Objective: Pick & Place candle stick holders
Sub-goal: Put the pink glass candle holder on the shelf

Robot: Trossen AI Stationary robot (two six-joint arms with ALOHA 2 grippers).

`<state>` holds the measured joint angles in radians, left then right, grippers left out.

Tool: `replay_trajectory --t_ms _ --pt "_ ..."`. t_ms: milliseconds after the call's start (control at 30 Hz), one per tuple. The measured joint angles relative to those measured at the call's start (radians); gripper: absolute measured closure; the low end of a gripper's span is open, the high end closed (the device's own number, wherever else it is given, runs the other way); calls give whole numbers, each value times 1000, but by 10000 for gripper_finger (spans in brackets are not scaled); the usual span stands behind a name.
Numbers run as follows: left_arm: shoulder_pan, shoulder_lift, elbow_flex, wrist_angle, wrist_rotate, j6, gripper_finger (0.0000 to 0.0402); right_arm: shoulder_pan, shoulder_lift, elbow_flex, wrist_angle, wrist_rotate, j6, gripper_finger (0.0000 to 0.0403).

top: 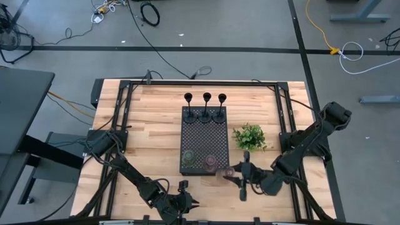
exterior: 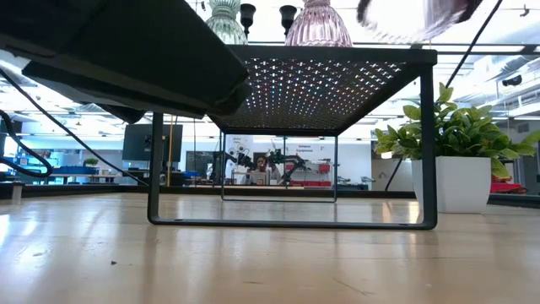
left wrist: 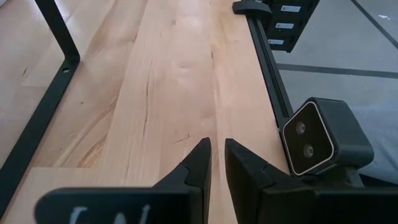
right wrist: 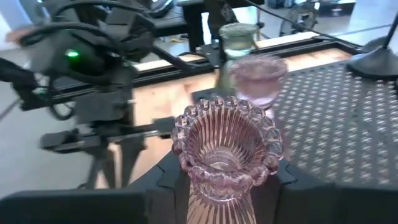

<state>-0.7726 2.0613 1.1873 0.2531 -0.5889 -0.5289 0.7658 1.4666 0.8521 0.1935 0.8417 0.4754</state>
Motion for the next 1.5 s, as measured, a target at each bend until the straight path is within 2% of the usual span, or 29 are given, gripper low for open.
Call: replay_trajectory --t_ms 233,533,967,1500 --pt "0 0 0 -5 0 0 351 -85 -2 1 -56 -80 22 291" --pt "-1 0 0 -5 0 0 351 -120 -9 3 -90 -120 2 291" --pt "-2 0 0 -3 0 0 351 -146 -32 2 -157 -97 14 290" --pt "-3 0 0 -3 0 0 351 -200 -33 2 -188 -119 9 289"
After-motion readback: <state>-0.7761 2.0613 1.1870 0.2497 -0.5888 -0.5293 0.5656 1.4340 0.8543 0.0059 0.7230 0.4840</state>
